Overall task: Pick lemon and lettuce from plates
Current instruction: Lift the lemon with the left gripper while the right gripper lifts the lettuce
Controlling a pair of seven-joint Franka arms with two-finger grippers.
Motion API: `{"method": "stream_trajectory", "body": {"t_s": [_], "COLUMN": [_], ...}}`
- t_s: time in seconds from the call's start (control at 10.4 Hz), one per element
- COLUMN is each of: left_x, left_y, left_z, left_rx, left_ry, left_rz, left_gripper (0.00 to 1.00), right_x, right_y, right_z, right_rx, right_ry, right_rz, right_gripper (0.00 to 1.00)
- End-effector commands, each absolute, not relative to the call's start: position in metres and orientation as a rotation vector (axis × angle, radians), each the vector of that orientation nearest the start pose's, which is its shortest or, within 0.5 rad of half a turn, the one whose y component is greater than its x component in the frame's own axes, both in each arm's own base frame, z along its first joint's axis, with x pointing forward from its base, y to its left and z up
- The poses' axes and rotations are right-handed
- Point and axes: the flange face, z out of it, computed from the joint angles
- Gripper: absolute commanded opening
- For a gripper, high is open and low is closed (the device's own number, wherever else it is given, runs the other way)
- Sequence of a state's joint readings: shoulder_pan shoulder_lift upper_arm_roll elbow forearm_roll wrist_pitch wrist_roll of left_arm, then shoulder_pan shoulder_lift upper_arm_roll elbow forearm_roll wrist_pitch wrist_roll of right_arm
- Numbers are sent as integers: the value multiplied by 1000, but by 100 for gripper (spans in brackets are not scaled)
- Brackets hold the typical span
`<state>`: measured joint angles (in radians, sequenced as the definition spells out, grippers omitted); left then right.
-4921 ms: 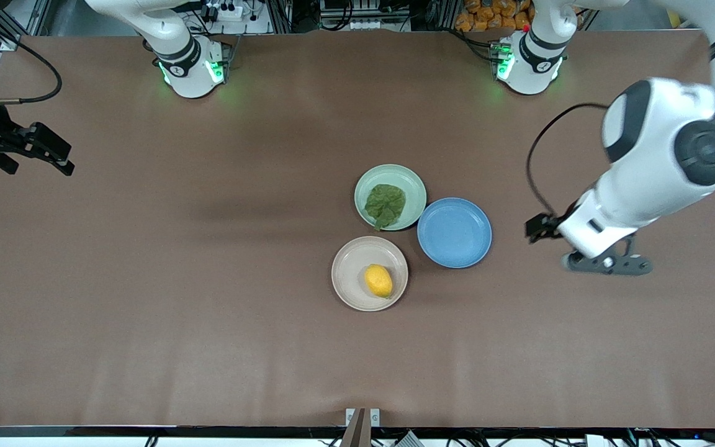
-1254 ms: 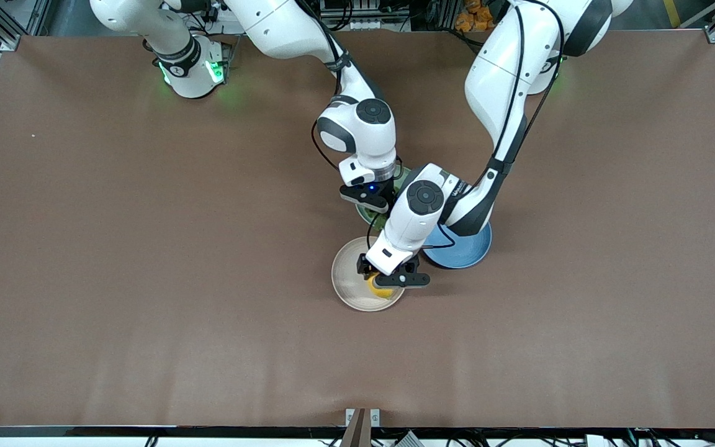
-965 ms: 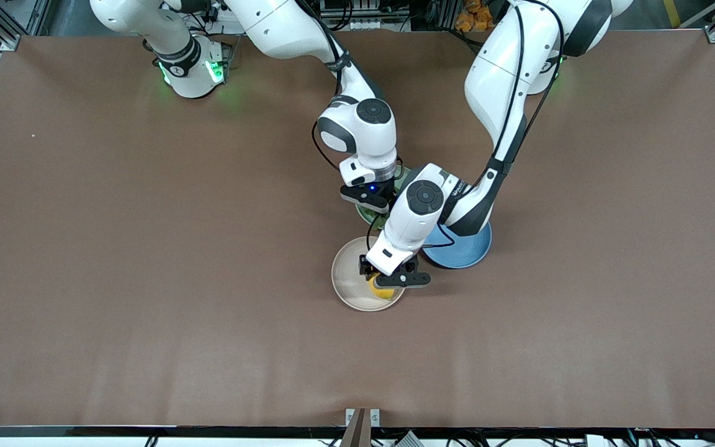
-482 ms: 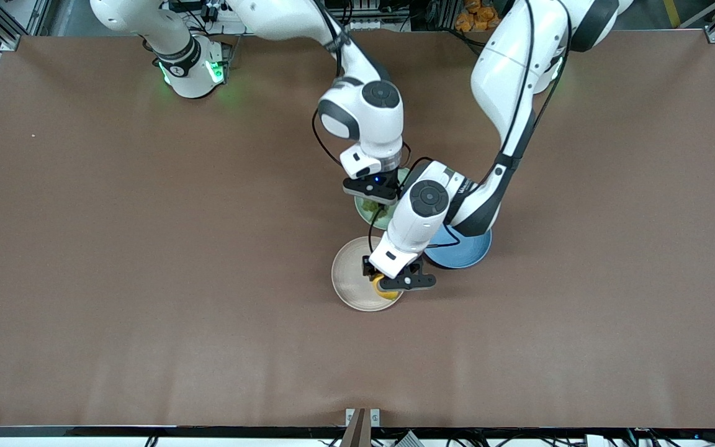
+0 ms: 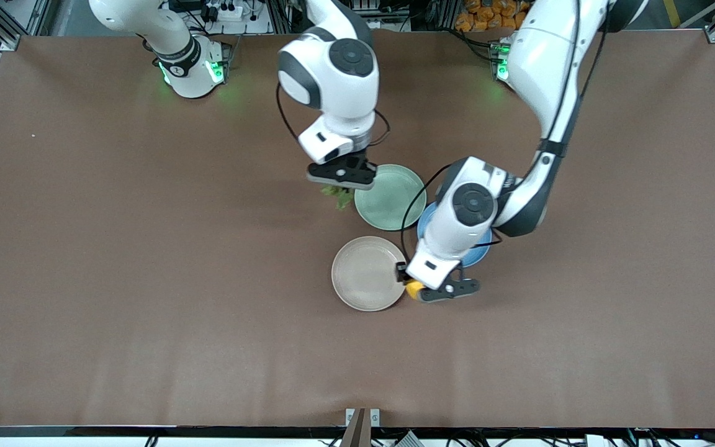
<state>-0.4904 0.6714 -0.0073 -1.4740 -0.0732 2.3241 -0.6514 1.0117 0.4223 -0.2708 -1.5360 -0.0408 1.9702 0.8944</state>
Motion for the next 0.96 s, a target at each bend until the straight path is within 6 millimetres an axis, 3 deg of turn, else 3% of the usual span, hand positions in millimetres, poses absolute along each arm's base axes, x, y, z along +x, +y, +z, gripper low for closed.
{"method": "stream_trajectory", "body": {"t_s": [0.0, 0.19, 0.29, 0.39, 0.48, 0.58, 0.77, 0.87], "left_x": [621, 622, 617, 610, 610, 603, 593, 588], "left_y": [-299, -254, -233, -220, -194, -173, -110, -86], "left_z": [305, 304, 297, 291, 291, 288, 291, 294], "left_rx": [-3226, -3210, -3200, -3192, -3186, -3173, -3130, -3126], "left_ry": [-274, -238, -192, -157, -140, -85, 17, 65], "left_rz": [-124, -98, -63, -35, -23, 0, 16, 23], "left_gripper": [0, 0, 0, 0, 0, 0, 0, 0], "right_x": [518, 564, 596, 614, 631, 643, 647, 649], "right_y": [403, 321, 251, 198, 141, 86, 24, 9], "right_z": [455, 464, 466, 462, 447, 423, 352, 316], "right_rx": [-3233, -3256, -3253, -3253, -3256, -3249, -3242, -3223], "right_ry": [66, 16, 79, 114, 96, 71, 1, 54], "right_rz": [-119, -50, -12, 29, 65, 53, 75, 100], "right_gripper": [0, 0, 0, 0, 0, 0, 0, 0]}}
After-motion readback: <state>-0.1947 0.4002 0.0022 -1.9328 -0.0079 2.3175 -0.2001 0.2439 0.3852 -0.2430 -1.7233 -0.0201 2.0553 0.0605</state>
